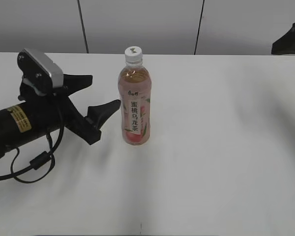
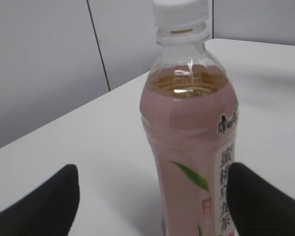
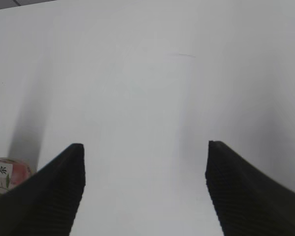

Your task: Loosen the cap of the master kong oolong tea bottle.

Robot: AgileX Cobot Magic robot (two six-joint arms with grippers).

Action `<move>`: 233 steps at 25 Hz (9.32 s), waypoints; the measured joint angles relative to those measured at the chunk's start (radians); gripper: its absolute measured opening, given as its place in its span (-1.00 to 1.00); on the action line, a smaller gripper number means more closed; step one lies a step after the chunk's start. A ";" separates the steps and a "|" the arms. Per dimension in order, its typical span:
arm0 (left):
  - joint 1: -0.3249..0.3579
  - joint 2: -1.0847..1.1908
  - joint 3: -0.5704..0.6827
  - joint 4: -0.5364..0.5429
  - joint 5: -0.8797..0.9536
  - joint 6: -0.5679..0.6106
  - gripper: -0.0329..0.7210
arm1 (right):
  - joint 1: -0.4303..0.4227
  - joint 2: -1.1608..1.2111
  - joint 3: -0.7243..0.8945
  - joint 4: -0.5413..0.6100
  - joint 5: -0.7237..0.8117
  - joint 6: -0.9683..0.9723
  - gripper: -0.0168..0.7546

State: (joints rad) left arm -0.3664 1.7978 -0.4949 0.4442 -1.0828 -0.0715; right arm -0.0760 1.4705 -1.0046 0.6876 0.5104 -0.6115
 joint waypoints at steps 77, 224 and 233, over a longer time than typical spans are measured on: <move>-0.004 0.261 -0.391 0.386 0.053 -0.303 0.20 | 0.130 0.024 -0.150 -0.009 0.327 -0.165 0.54; -0.055 0.173 -0.439 0.476 0.323 -0.338 0.20 | 0.662 0.554 -0.941 -0.411 0.711 -1.229 -0.21; -0.058 0.173 -0.441 0.505 0.319 -0.324 0.20 | 0.664 0.500 -0.932 -0.411 0.715 -1.150 -0.23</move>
State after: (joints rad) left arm -0.4243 1.9706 -0.9359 0.9490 -0.7635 -0.3951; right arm 0.5883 1.9707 -1.9370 0.2765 1.2258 -1.7611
